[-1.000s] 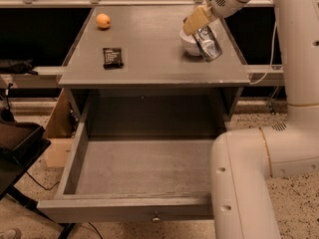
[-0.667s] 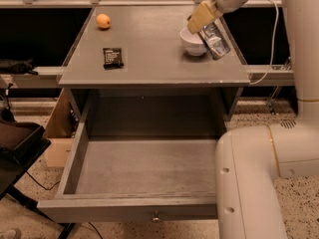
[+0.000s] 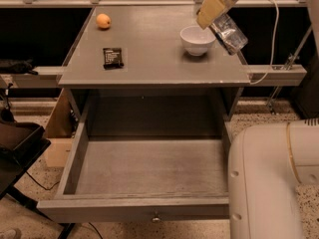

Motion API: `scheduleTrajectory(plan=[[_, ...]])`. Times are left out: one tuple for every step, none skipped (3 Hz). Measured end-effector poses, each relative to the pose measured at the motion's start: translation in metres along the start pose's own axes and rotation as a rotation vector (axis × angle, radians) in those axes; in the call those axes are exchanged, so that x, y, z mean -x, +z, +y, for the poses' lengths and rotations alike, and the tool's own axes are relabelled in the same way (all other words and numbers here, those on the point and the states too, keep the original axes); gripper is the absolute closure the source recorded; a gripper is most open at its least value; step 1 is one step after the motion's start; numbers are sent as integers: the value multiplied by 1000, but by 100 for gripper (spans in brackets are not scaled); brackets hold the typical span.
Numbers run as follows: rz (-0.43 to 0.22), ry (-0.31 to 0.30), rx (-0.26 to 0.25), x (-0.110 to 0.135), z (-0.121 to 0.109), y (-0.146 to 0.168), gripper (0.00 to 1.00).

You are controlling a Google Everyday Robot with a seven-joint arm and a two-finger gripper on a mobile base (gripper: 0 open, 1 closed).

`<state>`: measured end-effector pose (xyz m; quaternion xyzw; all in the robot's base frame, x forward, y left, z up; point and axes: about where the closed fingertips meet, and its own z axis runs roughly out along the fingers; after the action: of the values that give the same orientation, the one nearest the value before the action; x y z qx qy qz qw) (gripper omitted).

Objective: Place redbull can into top drawer

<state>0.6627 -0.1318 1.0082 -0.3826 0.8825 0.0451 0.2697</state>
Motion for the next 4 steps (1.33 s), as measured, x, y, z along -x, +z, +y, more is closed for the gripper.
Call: scheduleTrajectory(plan=[[49, -21, -21, -9, 2, -7, 100], [151, -1, -67, -34, -9, 10, 100], [206, 47, -35, -71, -13, 32, 100], [156, 76, -23, -80, -16, 30, 100]])
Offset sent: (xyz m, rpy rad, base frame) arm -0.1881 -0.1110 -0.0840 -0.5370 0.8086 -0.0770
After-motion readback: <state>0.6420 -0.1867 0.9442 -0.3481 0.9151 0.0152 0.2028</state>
